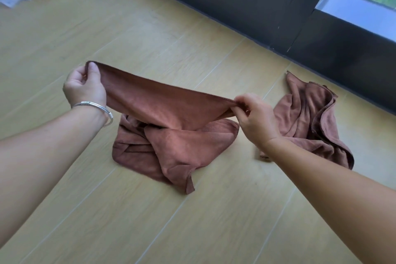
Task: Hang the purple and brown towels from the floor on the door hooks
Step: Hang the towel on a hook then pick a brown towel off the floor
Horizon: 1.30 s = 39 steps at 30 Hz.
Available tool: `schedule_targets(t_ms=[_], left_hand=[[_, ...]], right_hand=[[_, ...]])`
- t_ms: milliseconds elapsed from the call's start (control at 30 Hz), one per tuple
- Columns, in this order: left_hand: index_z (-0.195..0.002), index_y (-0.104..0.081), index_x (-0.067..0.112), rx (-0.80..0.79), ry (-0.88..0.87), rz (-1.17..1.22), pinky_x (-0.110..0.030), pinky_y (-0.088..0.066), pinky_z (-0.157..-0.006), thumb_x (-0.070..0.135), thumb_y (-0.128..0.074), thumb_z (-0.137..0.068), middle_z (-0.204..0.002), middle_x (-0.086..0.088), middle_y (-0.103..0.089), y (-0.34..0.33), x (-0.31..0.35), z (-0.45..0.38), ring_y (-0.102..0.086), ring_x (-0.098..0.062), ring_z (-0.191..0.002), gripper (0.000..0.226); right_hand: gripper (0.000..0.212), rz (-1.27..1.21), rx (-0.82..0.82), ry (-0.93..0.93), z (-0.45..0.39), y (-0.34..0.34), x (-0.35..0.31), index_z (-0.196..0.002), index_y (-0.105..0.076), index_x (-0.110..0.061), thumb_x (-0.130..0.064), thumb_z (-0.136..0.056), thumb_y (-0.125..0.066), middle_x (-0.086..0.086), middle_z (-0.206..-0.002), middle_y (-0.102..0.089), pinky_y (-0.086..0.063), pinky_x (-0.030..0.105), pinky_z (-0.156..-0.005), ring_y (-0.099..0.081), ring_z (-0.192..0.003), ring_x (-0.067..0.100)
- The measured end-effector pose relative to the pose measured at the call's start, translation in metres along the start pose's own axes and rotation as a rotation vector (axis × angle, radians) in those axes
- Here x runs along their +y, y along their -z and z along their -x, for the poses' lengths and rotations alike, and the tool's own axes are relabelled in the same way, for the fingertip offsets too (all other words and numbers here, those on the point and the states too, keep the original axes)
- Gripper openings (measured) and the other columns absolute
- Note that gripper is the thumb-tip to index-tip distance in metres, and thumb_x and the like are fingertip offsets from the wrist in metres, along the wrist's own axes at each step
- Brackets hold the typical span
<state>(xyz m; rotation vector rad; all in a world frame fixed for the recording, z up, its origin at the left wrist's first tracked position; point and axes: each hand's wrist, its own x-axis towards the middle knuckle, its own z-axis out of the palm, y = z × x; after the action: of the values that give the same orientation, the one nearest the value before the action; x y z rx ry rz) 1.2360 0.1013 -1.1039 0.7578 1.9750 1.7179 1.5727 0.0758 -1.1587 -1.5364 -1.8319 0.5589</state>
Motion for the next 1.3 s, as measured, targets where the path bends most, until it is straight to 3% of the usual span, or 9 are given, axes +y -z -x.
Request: schedule_targets(t_ms=[200, 333, 467, 600, 700, 833, 1000, 1133, 1300], left_hand=[[-0.084, -0.064, 0.026, -0.112, 0.058, -0.038, -0.027, -0.049, -0.078, 0.033, -0.062, -0.089, -0.075, 0.011, -0.058, 0.019, 0.019, -0.013, -0.053, -0.001, -0.068, 0.009], [-0.093, -0.066, 0.025, -0.129, 0.094, -0.086, -0.025, -0.052, -0.081, 0.032, -0.062, -0.090, -0.078, 0.015, -0.061, 0.045, 0.066, -0.014, -0.057, 0.005, -0.066, 0.008], [-0.097, -0.065, 0.023, -0.104, 0.131, -0.088, -0.016, -0.051, -0.071, 0.028, -0.061, -0.091, -0.075, 0.014, -0.061, 0.078, 0.137, -0.007, -0.057, 0.010, -0.058, 0.009], [-0.093, -0.065, 0.022, -0.081, 0.184, -0.071, -0.026, -0.051, -0.084, 0.026, -0.061, -0.092, -0.077, 0.013, -0.062, 0.118, 0.226, -0.010, -0.058, 0.004, -0.066, 0.006], [-0.080, -0.064, 0.027, -0.078, 0.216, -0.064, -0.030, -0.051, -0.087, 0.027, -0.061, -0.092, -0.076, 0.014, -0.063, 0.144, 0.291, -0.017, -0.058, 0.000, -0.068, 0.012], [-0.080, -0.065, 0.028, -0.051, 0.246, -0.027, -0.032, -0.051, -0.091, 0.027, -0.062, -0.091, -0.077, 0.013, -0.063, 0.173, 0.369, -0.030, -0.059, -0.001, -0.070, 0.012], [-0.080, -0.064, 0.028, -0.018, 0.229, 0.013, -0.030, -0.052, -0.091, 0.027, -0.062, -0.091, -0.077, 0.012, -0.064, 0.202, 0.447, -0.056, -0.060, 0.000, -0.071, 0.012], [-0.087, -0.065, 0.026, 0.011, 0.173, 0.028, -0.024, -0.052, -0.087, 0.029, -0.062, -0.091, -0.078, 0.014, -0.064, 0.224, 0.497, -0.081, -0.060, 0.003, -0.070, 0.006], [-0.084, -0.065, 0.028, 0.043, 0.101, 0.004, -0.016, -0.050, -0.076, 0.032, -0.061, -0.090, -0.073, 0.017, -0.063, 0.259, 0.536, -0.095, -0.059, 0.005, -0.065, 0.009]], right_hand=[[0.004, -0.011, 0.034, -0.026, -0.018, 0.020, -0.017, -0.082, -0.071, -0.025, -0.021, -0.081, -0.072, -0.013, -0.074, -0.061, -0.047, 0.026, -0.062, -0.056, -0.060, 0.008], [0.011, -0.198, -0.043, -0.179, -0.037, 0.045, -0.066, -0.085, -0.070, -0.023, -0.013, -0.087, -0.065, -0.002, -0.078, -0.067, -0.056, 0.030, -0.058, -0.066, -0.059, 0.013], [0.009, -0.144, -0.016, -0.190, -0.056, 0.097, -0.139, -0.086, -0.070, -0.024, -0.018, -0.088, -0.063, -0.013, -0.071, -0.064, -0.053, 0.028, -0.072, -0.063, -0.068, 0.011], [0.009, -0.080, -0.029, -0.163, -0.081, 0.169, -0.224, -0.091, -0.073, -0.018, -0.021, -0.089, -0.064, -0.010, -0.082, -0.068, -0.051, 0.028, -0.081, -0.062, -0.079, 0.008], [0.010, -0.066, -0.035, -0.150, -0.106, 0.218, -0.286, -0.093, -0.073, -0.021, -0.022, -0.088, -0.065, -0.007, -0.089, -0.069, -0.050, 0.026, -0.082, -0.062, -0.085, 0.009], [0.008, -0.066, -0.035, -0.116, -0.141, 0.264, -0.364, -0.090, -0.072, -0.024, -0.021, -0.087, -0.065, -0.009, -0.088, -0.066, -0.048, 0.026, -0.083, -0.061, -0.086, 0.011], [0.010, -0.070, -0.018, -0.075, -0.179, 0.298, -0.445, -0.088, -0.070, -0.031, -0.023, -0.087, -0.064, -0.009, -0.090, -0.066, -0.041, 0.016, -0.080, -0.060, -0.088, 0.007], [0.013, -0.086, -0.008, -0.041, -0.198, 0.313, -0.498, -0.083, -0.064, -0.036, -0.023, -0.087, -0.063, -0.007, -0.089, -0.064, -0.046, 0.026, -0.081, -0.060, -0.085, 0.013], [0.014, -0.107, 0.015, 0.008, -0.197, 0.323, -0.549, -0.084, -0.063, -0.034, -0.021, -0.088, -0.062, -0.004, -0.091, -0.063, -0.045, 0.026, -0.080, -0.060, -0.086, 0.015]])
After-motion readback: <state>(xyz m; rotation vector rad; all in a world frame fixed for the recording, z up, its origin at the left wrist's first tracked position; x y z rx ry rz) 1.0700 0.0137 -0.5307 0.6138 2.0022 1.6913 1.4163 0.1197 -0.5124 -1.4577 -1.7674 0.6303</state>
